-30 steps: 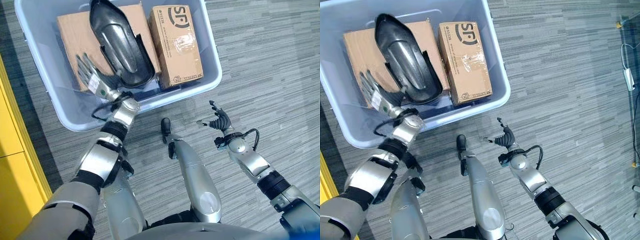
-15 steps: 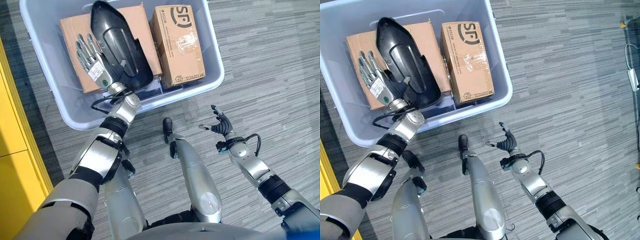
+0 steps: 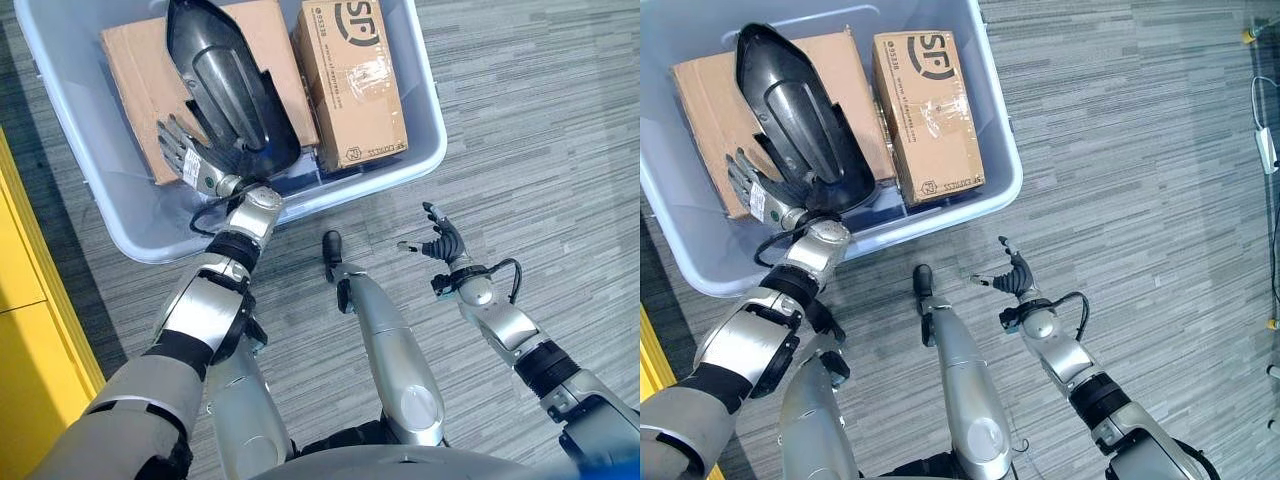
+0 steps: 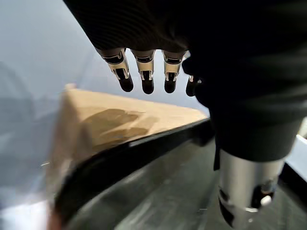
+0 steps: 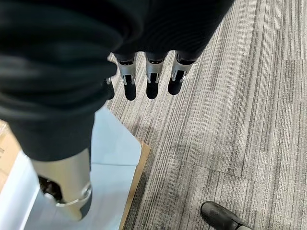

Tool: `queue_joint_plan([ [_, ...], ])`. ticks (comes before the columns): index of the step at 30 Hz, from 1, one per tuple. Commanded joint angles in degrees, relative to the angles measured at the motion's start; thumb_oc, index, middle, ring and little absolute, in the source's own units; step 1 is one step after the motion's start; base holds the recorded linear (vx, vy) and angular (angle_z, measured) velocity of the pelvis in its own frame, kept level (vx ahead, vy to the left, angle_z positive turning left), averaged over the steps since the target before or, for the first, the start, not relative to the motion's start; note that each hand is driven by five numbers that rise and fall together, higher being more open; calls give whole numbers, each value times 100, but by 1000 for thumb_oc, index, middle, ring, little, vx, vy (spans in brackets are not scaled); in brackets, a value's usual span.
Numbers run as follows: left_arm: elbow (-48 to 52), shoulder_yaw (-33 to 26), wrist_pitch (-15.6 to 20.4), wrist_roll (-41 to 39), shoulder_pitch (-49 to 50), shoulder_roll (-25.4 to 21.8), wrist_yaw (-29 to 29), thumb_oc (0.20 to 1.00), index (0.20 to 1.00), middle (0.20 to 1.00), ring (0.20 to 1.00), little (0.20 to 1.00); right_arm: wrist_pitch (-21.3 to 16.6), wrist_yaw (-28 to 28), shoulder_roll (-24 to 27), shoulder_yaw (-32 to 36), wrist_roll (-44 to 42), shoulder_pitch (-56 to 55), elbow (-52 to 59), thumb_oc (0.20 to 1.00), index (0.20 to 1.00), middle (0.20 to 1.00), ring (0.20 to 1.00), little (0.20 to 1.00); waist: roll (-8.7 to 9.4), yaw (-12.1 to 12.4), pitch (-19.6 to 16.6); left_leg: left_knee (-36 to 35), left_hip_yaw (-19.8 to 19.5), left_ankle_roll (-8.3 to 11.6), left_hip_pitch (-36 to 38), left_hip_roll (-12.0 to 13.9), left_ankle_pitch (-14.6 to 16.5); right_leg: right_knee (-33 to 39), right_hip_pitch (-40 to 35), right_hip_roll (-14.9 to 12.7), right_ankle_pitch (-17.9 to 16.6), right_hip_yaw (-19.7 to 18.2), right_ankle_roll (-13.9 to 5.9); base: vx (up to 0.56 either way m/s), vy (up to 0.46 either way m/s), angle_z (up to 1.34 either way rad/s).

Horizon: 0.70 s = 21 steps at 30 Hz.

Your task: Move parts from the plastic box to the shelf.

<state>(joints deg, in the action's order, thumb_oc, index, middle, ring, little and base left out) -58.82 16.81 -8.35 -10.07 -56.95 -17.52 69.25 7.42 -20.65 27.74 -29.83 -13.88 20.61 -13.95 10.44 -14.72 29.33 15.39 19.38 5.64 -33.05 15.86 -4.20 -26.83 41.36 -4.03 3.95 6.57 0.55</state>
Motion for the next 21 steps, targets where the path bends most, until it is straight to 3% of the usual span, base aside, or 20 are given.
queue_joint_plan([
  [1,-5,-43,112,-2,-194,-165,309,1000,1000,1000,1000,1000,88,-153,88,148,67,-3,380,1000,1000,1000,1000,1000,200,4,47,743,-537,226,-611,97,161,209,-54,-39,-211,-57,-322,0,0,0],
  [2,-12,-103,156,54,-171,-159,288,1000,1000,1000,1000,1000,129,-220,86,148,45,31,378,1000,1000,1000,1000,1000,194,-1,47,743,-529,232,-612,94,159,213,-50,-33,-208,-73,-320,0,0,0],
  [3,-23,-55,101,598,-201,-198,280,1000,1000,1000,1000,1000,130,-248,106,165,23,53,379,1000,1000,1000,1000,1000,196,-1,47,754,-524,232,-644,95,160,206,-27,-39,-209,-69,-314,0,0,0],
  [8,14,309,-392,968,-309,-335,-153,1000,1000,1000,1000,1000,122,-99,205,154,57,52,444,1000,1000,1000,1000,1000,187,-32,47,748,-493,225,-669,98,171,186,31,-40,-213,-76,-309,0,0,0],
  [13,-82,612,-629,1560,-334,-397,-485,1000,1000,1000,1000,1000,52,-57,229,132,118,81,363,1000,1000,1000,1000,1000,149,-75,47,785,-438,214,-674,109,190,176,70,-67,-223,-93,-304,3,15,-1],
  [16,-108,719,-732,1471,-350,-438,-851,1000,1000,1000,1000,1000,22,-74,261,144,152,54,352,1000,1000,1000,1000,1000,130,-102,47,791,-409,215,-683,117,186,212,85,-88,-249,-115,-310,5,25,-7],
  [19,-149,573,-601,548,-264,-303,-896,1000,1000,1000,1000,1000,-65,-113,261,166,217,37,379,1000,1000,1000,1000,1000,118,-117,47,787,-411,215,-691,107,182,233,96,-83,-251,-128,-318,3,6,-2],
  [21,-154,472,-574,391,-251,-226,-904,1000,1000,1000,1000,1000,22,-100,197,190,291,76,372,1000,1000,1000,1000,1000,117,-122,47,802,-406,211,-697,106,197,222,104,-81,-241,-136,-321,0,0,0],
])
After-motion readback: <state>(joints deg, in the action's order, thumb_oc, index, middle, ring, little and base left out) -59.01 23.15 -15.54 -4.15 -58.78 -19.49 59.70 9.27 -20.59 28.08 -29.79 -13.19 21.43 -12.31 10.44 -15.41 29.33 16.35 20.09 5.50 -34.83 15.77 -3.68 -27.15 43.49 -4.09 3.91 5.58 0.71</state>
